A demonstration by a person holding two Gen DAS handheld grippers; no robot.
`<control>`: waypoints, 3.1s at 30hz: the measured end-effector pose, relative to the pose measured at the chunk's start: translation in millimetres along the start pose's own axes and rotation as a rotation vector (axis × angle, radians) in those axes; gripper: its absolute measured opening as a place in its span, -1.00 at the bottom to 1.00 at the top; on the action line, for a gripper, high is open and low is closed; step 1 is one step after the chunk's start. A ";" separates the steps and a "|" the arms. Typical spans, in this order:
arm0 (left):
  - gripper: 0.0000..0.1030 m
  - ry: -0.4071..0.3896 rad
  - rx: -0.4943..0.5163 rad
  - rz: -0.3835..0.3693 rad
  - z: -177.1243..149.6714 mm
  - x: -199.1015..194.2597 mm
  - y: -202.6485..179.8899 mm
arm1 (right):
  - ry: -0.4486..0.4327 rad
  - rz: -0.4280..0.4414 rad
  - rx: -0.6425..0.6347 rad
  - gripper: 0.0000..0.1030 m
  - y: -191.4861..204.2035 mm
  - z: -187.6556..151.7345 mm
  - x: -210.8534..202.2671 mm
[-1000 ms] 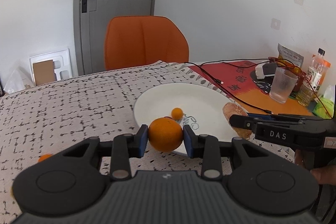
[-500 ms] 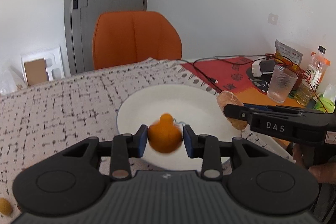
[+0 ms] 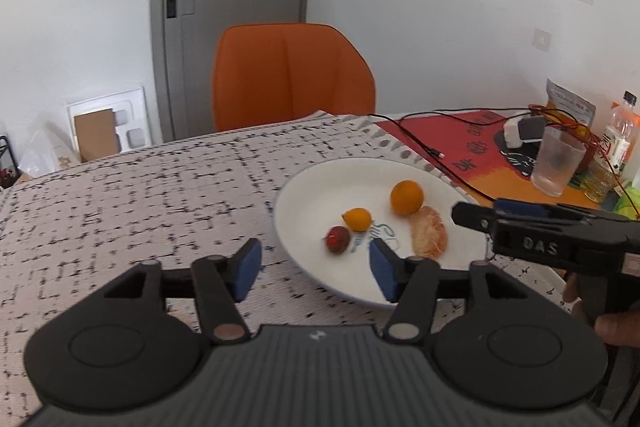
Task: Organize fruits
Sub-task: 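Open the left tool over the bowl while the right tool releases the meshed orange, then move both tools back from the bowl toward the remaining fruits, then grasp the peeled pomelo segment with the right tool while the left tool grasps a yellow-brown fruit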
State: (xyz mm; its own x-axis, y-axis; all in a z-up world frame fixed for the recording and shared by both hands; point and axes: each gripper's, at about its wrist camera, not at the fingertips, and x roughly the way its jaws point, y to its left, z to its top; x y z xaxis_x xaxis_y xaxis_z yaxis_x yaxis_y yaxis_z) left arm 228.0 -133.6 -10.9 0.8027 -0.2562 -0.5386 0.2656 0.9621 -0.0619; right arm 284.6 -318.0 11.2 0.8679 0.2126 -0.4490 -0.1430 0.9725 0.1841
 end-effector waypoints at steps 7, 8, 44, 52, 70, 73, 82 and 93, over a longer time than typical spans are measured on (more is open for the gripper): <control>0.52 -0.031 -0.031 0.039 -1.8 -21.0 17.6 | -0.009 0.032 -0.007 0.71 13.8 -5.2 -15.0; 0.57 -0.037 -0.033 0.046 -2.0 -24.0 18.9 | -0.012 0.038 -0.008 0.80 15.6 -5.2 -17.4; 0.78 -0.120 -0.150 0.176 -51.7 -120.4 80.1 | 0.015 0.147 -0.114 1.00 94.5 -20.6 -50.5; 0.78 -0.113 -0.188 0.195 -66.3 -129.7 95.2 | 0.046 0.199 -0.147 1.00 110.7 -25.6 -52.9; 0.77 -0.109 -0.257 0.197 -93.8 -131.0 122.2 | 0.114 0.275 -0.172 1.00 135.0 -38.4 -38.1; 0.76 -0.106 -0.261 0.208 -95.7 -128.8 125.5 | 0.118 0.285 -0.174 1.00 138.4 -39.4 -34.8; 0.42 -0.098 -0.286 0.219 -97.7 -115.4 138.1 | 0.145 0.319 -0.195 0.89 149.7 -44.1 -22.5; 0.06 -0.061 -0.291 0.216 -99.9 -94.7 149.0 | 0.217 0.358 -0.211 0.34 166.2 -46.1 6.1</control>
State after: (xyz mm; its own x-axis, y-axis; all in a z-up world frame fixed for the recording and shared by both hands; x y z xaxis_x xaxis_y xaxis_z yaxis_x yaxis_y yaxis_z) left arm 138.3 43.3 -53.1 0.8562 -0.0405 -0.5151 -0.0702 0.9786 -0.1935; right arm 244.2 -150.6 -1.2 0.6301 0.5315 -0.5661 -0.5282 0.8277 0.1893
